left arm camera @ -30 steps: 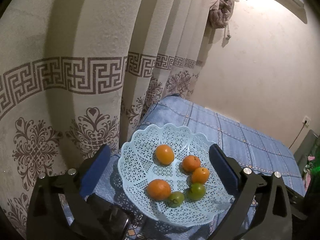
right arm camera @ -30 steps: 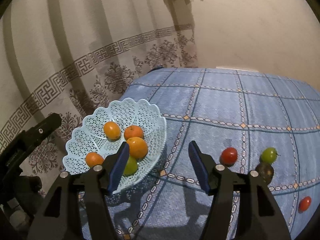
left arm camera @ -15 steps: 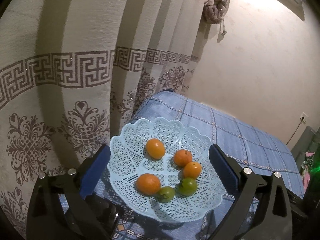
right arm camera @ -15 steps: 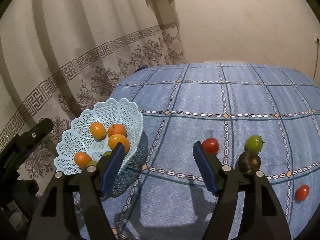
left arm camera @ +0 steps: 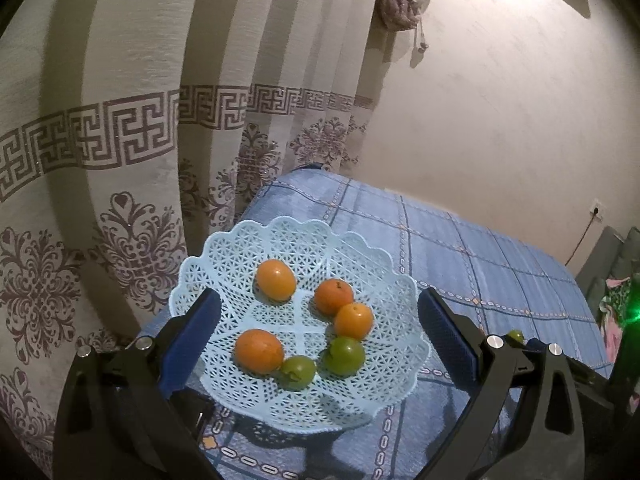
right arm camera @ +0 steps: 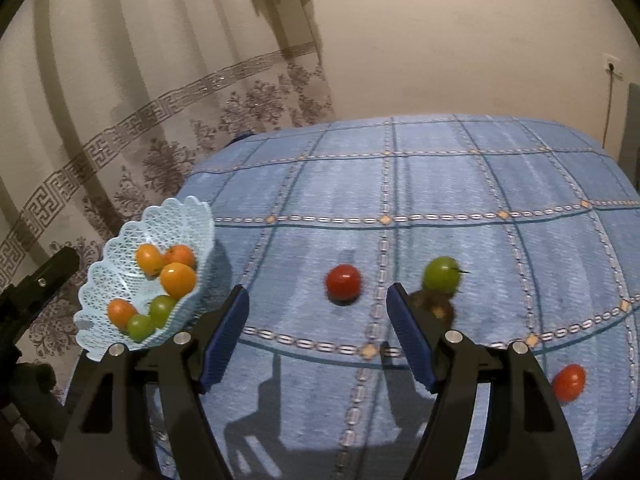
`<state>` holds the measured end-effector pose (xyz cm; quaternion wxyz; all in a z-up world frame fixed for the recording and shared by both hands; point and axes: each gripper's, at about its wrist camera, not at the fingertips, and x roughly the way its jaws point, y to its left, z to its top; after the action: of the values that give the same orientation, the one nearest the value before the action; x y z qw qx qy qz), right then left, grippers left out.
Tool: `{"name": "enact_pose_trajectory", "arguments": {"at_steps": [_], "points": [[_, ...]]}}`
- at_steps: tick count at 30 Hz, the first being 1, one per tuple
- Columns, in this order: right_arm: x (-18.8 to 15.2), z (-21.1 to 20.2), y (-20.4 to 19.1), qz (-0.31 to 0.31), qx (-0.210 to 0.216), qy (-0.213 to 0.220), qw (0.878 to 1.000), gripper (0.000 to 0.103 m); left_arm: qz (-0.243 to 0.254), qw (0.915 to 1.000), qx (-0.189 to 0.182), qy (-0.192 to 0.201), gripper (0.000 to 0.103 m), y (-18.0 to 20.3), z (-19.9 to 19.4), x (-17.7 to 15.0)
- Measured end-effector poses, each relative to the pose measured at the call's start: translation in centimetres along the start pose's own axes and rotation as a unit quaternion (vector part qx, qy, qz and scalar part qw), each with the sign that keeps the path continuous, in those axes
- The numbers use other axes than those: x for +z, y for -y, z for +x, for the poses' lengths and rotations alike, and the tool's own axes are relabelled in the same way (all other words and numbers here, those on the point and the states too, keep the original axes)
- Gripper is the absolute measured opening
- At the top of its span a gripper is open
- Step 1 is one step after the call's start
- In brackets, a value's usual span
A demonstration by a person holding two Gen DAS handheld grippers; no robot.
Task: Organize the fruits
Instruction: 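Move both open tools from the basket back toward the remaining fruit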
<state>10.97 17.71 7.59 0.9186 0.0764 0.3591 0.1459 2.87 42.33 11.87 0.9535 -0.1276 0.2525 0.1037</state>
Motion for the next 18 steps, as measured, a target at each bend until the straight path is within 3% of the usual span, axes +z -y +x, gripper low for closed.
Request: {"name": "enact_pose_trajectory", "arguments": {"at_steps": [18], "points": [[-1.3,-1.3,7.1,0.02,-0.057,-0.007,0.998,0.071,0.043,0.9989,-0.012,-0.015,0.1,3.2,0.3,-1.3]]}}
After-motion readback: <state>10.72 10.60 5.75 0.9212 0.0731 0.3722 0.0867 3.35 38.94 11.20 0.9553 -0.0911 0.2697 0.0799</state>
